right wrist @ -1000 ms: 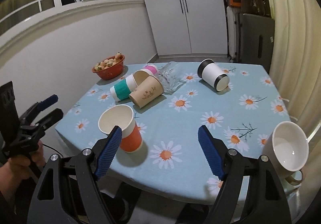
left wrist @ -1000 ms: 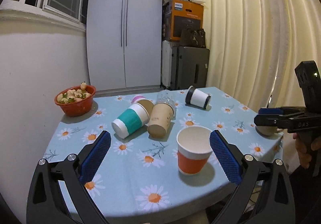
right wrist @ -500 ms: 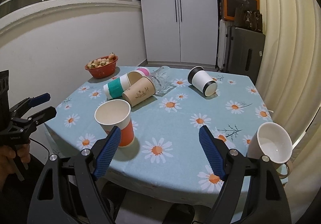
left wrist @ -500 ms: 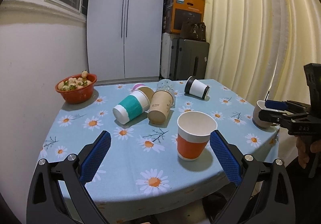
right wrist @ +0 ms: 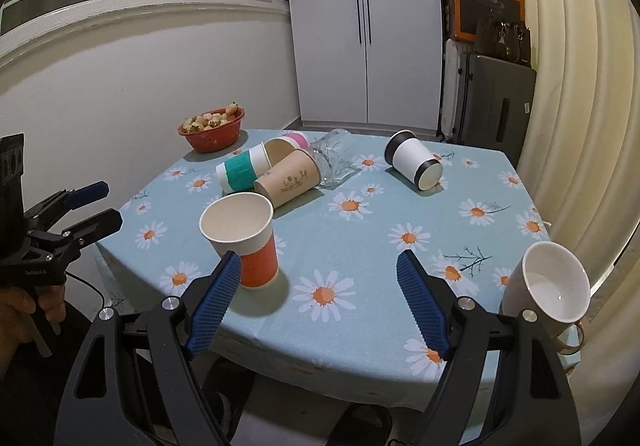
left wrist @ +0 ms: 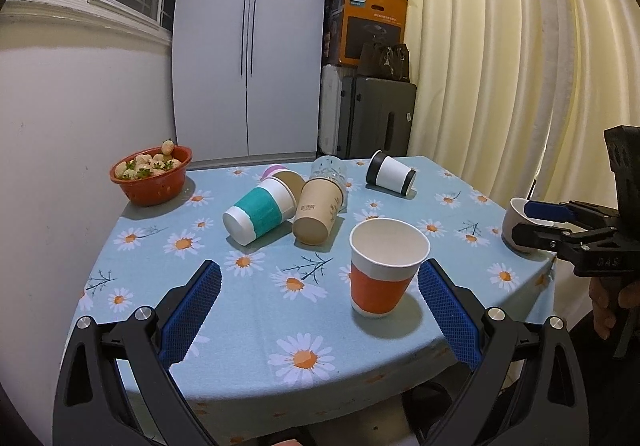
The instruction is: Flip cup upright
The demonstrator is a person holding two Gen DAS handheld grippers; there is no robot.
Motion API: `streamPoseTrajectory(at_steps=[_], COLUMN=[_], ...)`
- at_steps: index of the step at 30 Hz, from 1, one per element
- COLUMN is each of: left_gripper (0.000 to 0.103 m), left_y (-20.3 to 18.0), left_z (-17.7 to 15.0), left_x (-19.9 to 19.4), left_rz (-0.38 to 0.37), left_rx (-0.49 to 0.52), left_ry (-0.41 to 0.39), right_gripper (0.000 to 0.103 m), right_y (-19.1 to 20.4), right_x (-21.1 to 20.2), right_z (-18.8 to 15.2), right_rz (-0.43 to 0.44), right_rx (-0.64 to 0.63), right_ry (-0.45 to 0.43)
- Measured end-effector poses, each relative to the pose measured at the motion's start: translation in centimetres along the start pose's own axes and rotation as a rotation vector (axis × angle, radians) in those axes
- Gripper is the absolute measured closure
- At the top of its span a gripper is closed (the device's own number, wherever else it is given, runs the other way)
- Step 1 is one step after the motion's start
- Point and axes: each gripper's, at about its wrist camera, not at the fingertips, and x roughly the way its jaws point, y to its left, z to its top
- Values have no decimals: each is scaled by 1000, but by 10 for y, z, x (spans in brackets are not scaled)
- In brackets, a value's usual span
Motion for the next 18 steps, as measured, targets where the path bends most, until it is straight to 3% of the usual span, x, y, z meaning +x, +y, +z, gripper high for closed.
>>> streamPoseTrajectory(at_steps=[18], left_gripper=[7], left_y=[-6], left_z=[-1], left_x=[1], left_rz=[-13], left_rx=[10], left_ry=[8], right_gripper=[23], right_y=[1], right_x=[1], right_z=[-3], right_rz=[-5], right_rx=[-8], right_ry=[13])
